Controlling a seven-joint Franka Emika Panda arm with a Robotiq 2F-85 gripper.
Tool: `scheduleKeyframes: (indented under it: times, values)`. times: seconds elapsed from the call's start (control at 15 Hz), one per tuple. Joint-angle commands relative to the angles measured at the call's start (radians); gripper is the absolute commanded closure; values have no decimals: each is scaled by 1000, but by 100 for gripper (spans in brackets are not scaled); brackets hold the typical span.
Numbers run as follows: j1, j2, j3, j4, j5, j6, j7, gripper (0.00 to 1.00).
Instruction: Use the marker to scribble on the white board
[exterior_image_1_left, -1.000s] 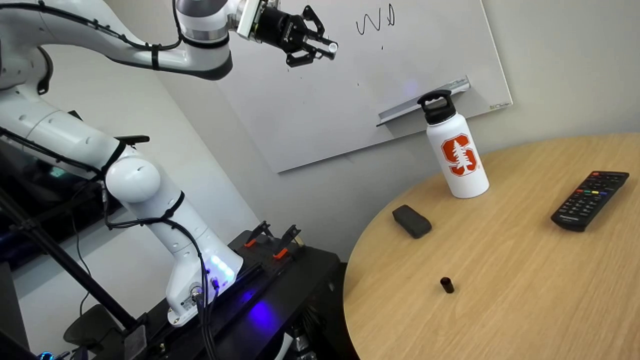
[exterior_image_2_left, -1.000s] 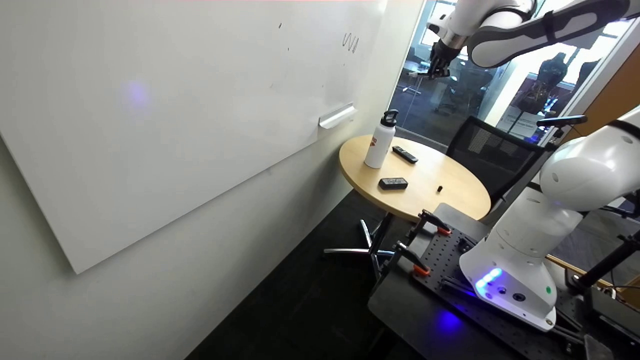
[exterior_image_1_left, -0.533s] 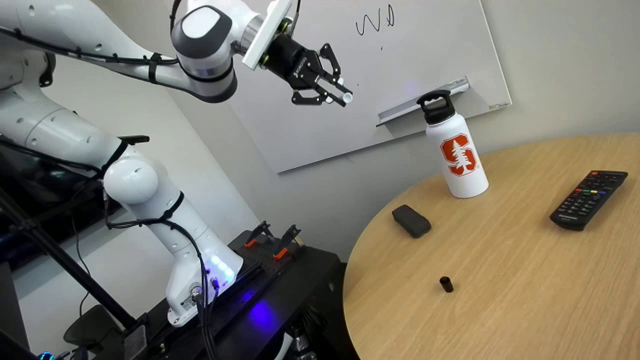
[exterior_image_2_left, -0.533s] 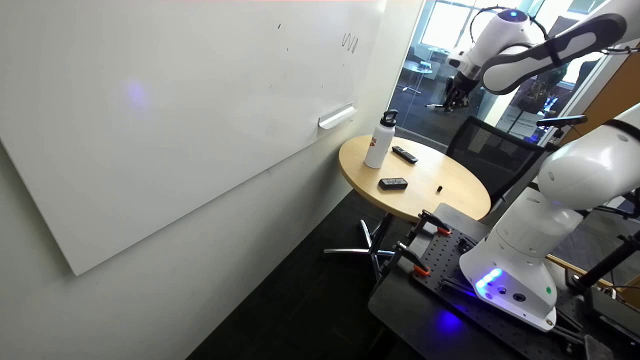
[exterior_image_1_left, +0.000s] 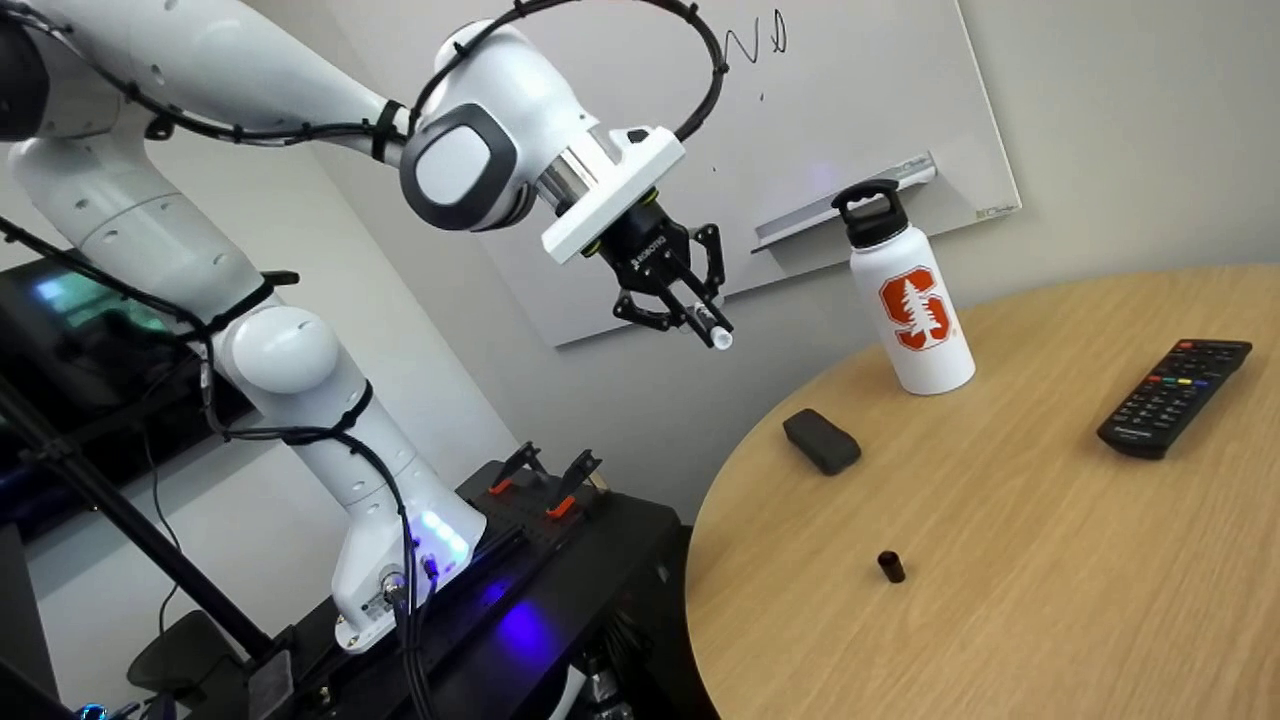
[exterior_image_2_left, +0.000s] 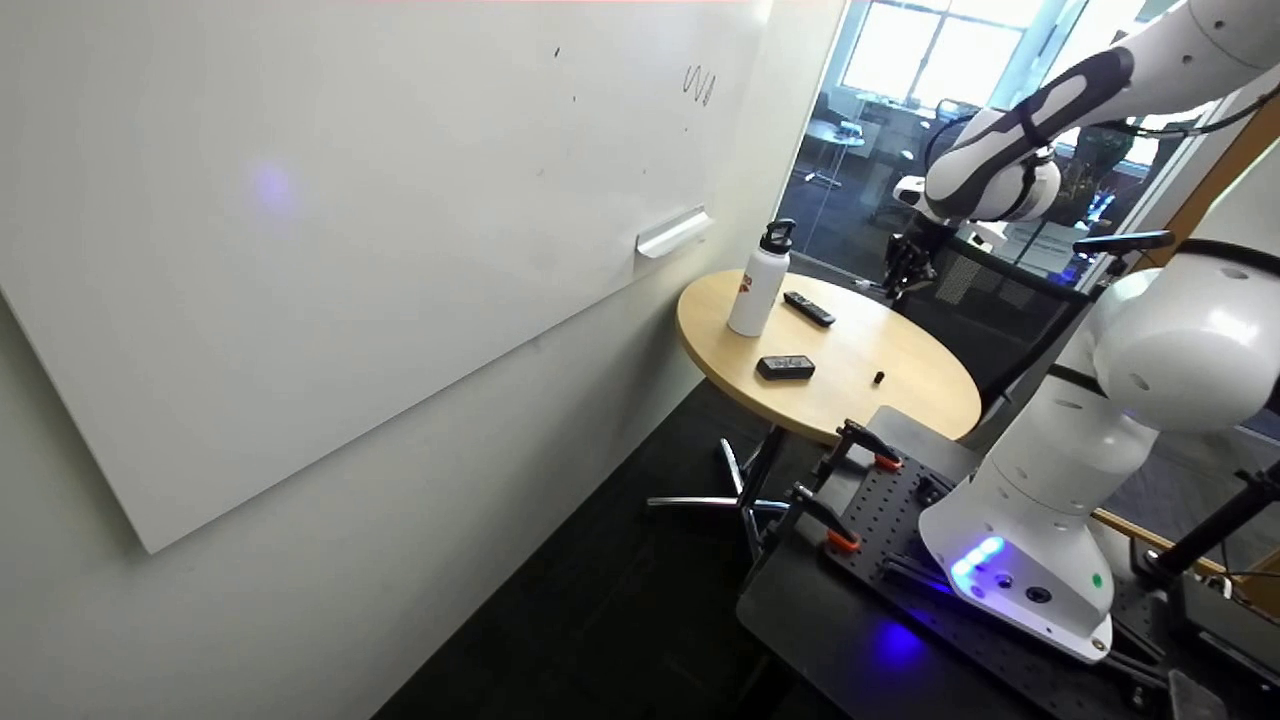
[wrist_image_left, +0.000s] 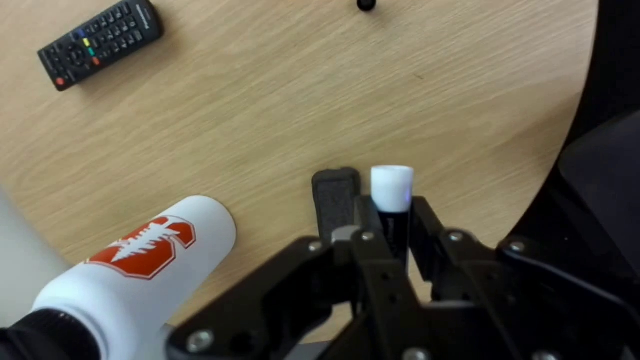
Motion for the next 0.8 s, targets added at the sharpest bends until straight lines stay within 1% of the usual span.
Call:
scheduleKeyframes:
  times: [0.0, 0.07, 0.2, 0.33, 0.4, 0.47, 0.67, 0.73]
  values:
    - [11, 45, 0, 16, 7, 1, 10, 80]
    - [-86, 88, 108, 34, 2, -1, 30, 80]
    - [-85, 145, 120, 67, -24, -3, 73, 80]
    - [-83, 166, 120, 79, -31, -4, 81, 80]
    - [-82, 188, 120, 90, -24, 4, 106, 95]
    - [-101, 193, 138, 95, -7, -8, 106, 95]
    - [-219, 230, 232, 107, 38, 2, 136, 95]
    - [-179, 255, 182, 114, 92, 6, 119, 95]
